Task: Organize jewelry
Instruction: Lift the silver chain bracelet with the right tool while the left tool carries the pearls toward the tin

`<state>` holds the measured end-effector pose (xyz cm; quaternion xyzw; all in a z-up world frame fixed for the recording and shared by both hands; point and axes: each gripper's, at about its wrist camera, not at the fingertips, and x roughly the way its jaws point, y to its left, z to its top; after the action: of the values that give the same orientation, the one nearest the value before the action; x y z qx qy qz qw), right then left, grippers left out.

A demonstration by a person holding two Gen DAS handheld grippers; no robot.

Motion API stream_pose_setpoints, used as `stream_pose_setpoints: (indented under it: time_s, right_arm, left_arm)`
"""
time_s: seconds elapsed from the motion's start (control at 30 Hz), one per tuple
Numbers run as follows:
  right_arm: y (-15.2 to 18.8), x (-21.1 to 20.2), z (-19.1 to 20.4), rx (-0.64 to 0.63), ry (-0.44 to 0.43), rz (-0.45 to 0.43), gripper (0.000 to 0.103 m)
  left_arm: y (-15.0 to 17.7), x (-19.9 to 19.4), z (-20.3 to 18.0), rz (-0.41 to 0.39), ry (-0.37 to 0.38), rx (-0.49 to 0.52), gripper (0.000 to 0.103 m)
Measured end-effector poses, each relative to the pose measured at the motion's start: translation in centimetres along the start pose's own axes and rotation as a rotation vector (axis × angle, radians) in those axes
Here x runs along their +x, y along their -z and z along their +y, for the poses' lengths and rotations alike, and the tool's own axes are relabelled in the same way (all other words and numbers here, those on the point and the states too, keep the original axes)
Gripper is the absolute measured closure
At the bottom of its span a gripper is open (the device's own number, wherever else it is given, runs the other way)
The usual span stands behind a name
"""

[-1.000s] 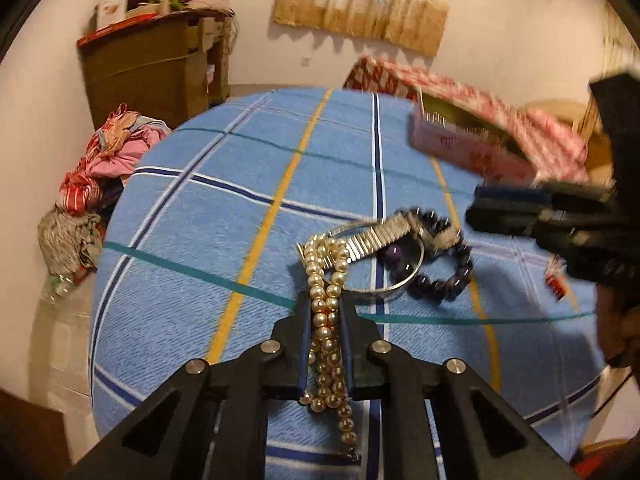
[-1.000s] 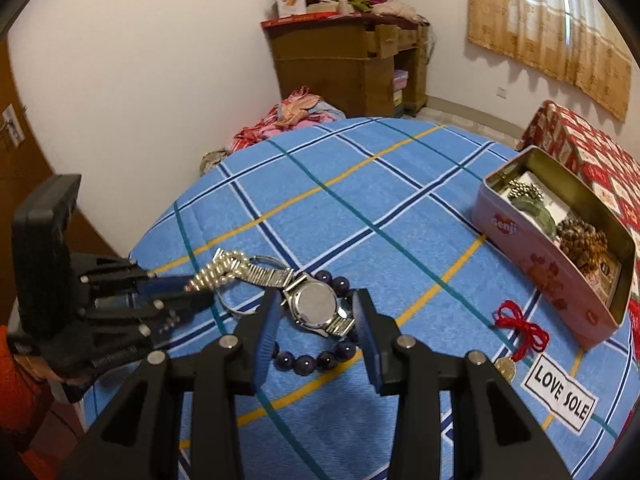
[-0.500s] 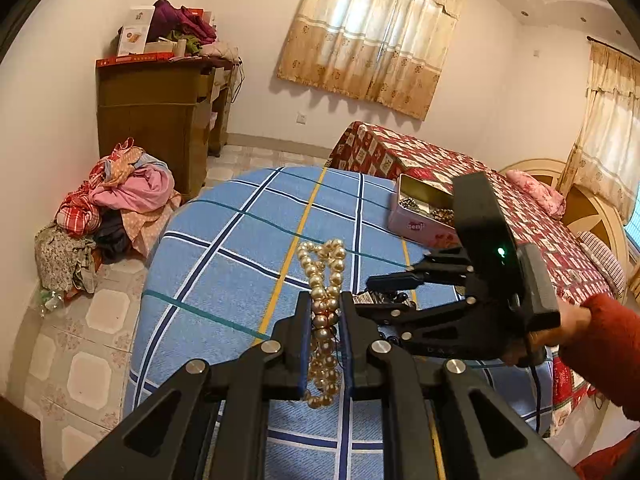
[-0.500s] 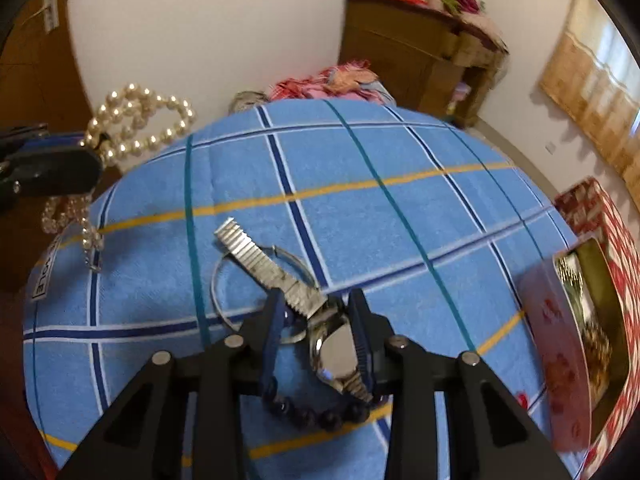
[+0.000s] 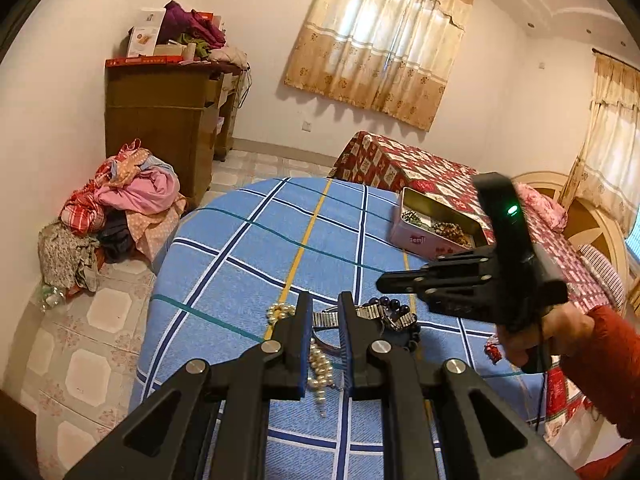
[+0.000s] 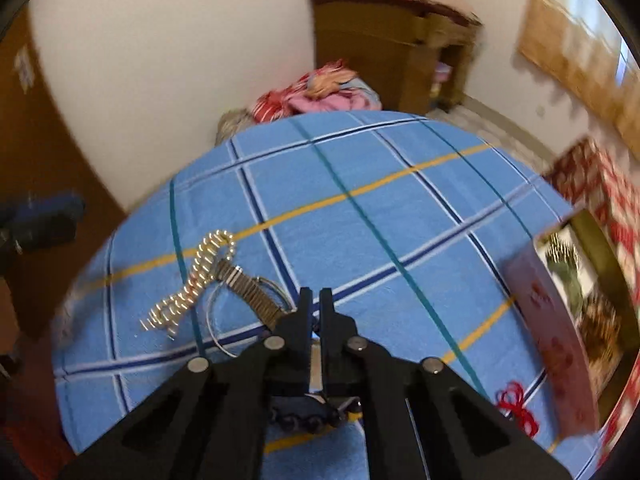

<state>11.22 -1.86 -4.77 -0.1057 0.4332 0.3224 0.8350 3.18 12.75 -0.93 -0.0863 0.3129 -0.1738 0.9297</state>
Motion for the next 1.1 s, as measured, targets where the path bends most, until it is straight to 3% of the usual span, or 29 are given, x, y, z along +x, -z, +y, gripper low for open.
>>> stream_pose_setpoints:
  time_s: [0.1, 0.23, 0.37, 0.5, 0.57, 0.6, 0.63, 0.67, 0.9, 1.0, 1.07, 1.1]
  right_arm:
    - [0.6, -0.2, 1.2, -0.037, 0.003, 0.002, 0.092]
    - [0.9, 0.8, 3.0, -0.144, 0.071, 0.024, 0.059]
    - [1.5, 2.9, 4.5, -0.307, 0.122, 0.09, 0.059]
    - [1.2, 4.4, 4.8, -0.348, 0.154, 0.138, 0.06]
    - [0.9, 4.5, 5.1, -0.367, 0.182, 0.16, 0.064]
    - [0.8, 4.2, 5.2, -0.371, 0.207, 0.147, 0.074]
    - [0.6, 3.8, 4.8, -0.352, 0.23, 0.137, 0.089]
    - [0.4, 3.3, 4.2, -0.308, 0.216, 0.122, 0.097]
    - [0.8, -0.7, -1.4, 0.096, 0.047, 0.0, 0.097]
    - [1.7, -2.5, -2.9, 0.265, -0.074, -0.087, 0.097]
    - [2.3, -3.9, -3.4, 0.363, -0.151, -0.15, 0.097]
    - [2.6, -4.6, -3.6, 0.405, -0.184, -0.184, 0.097]
  left_arm:
    - [0.5, 0.7, -0.1, 0.042, -0.019, 0.02, 0.091]
    - [1.4, 2.4, 0.6, 0.126, -0.038, -0.016, 0.091]
    - [2.0, 3.2, 0.9, 0.179, -0.056, -0.03, 0.086]
    - [2.0, 2.8, 1.3, 0.155, -0.08, -0.057, 0.036]
    - [1.8, 2.4, 1.3, 0.138, -0.083, -0.063, 0.031]
    - [1.8, 2.3, 1.3, 0.136, -0.081, -0.061, 0.031]
    - [1.7, 2.4, 1.4, 0.137, -0.082, -0.058, 0.031]
    - [1.7, 2.5, 1.4, 0.14, -0.084, -0.055, 0.031]
    - [1.9, 5.0, 0.6, 0.193, -0.048, -0.051, 0.031]
    - [1.9, 6.6, 0.1, 0.21, -0.091, -0.042, 0.031]
    - [2.0, 8.0, -0.3, 0.247, -0.145, -0.016, 0.036]
    - [2.2, 8.5, -0.4, 0.269, -0.156, -0.012, 0.045]
